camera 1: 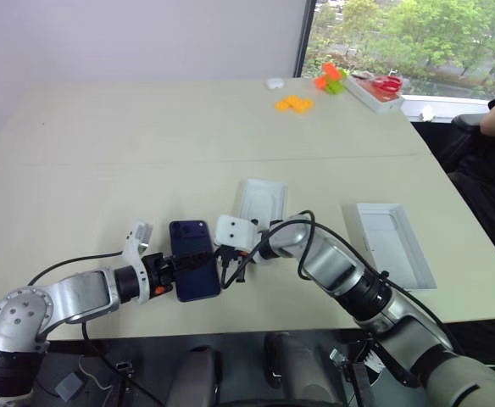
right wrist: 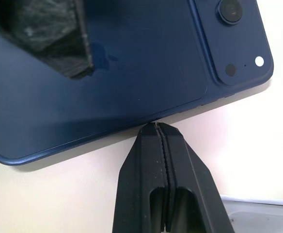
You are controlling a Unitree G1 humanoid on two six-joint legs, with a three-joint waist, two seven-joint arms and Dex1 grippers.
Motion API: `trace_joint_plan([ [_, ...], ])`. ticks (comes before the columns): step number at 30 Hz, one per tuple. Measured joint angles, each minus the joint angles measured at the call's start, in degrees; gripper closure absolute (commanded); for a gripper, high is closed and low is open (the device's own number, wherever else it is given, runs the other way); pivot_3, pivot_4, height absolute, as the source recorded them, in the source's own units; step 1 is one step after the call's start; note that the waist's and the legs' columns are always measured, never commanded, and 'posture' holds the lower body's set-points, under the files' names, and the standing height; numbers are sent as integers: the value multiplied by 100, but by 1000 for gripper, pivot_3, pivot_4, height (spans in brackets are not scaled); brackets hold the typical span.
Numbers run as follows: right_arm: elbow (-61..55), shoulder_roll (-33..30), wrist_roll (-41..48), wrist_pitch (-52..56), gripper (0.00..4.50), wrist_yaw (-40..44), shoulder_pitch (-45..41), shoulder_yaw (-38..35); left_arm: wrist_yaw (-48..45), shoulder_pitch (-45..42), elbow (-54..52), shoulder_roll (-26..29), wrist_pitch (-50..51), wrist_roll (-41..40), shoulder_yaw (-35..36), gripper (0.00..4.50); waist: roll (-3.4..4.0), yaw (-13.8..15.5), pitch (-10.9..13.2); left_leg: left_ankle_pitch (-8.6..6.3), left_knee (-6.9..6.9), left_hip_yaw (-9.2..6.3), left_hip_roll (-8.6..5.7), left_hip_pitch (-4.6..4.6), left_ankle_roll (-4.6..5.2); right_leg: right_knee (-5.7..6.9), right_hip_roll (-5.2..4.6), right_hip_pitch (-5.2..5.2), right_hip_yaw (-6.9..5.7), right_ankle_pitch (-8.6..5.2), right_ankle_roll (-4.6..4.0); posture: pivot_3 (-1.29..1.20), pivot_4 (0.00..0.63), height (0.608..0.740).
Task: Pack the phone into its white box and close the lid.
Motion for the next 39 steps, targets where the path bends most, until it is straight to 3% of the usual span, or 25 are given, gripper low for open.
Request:
trace_joint_plan([
  [2,0,-2,-7,1,4475,0,1,1,21,64,23,2,-56,-32,74,0,0,-7,0,0,-1,1,1,0,0,0,0,-1,0,0,0,0,150,726],
  [4,-1,-9,-16,0,4500,0,5,-1,29,132,96,3,-117,-58,193,539,2,-3,1,0,-2,0,2,0,0,0,1,-2,-1,-1,0,0,150,726],
  [8,-6,-13,-27,-1,4500,3,5,-3,59,213,171,8,-138,-40,221,2358,1,-1,2,0,-2,0,2,-1,0,-2,1,-2,-1,-2,0,0,150,726],
  [18,-19,-14,-39,2,4500,2,7,-1,50,219,159,-4,-187,-40,286,2358,1,-2,5,0,-5,0,3,-3,0,-5,0,-5,-1,-2,0,0,150,726],
  [23,-31,-20,-48,3,4500,0,13,-3,-23,271,168,-17,-187,-69,412,4426,2,-3,7,0,-10,0,3,-3,-1,-11,0,-5,-2,-3,0,0,150,726],
  [35,-338,-420,-93,173,4500,-36,-39,-192,-334,428,137,-124,-215,-20,764,4426,4,19,21,0,-36,-6,3,-34,-1,-61,-3,-15,-15,8,-12,0,150,726],
  [39,-1058,-685,150,522,4500,83,-50,-561,-468,432,131,-234,-275,12,1209,4426,2,33,20,5,-41,-7,0,-125,-9,-60,-7,-112,-16,24,-20,0,150,726],
])
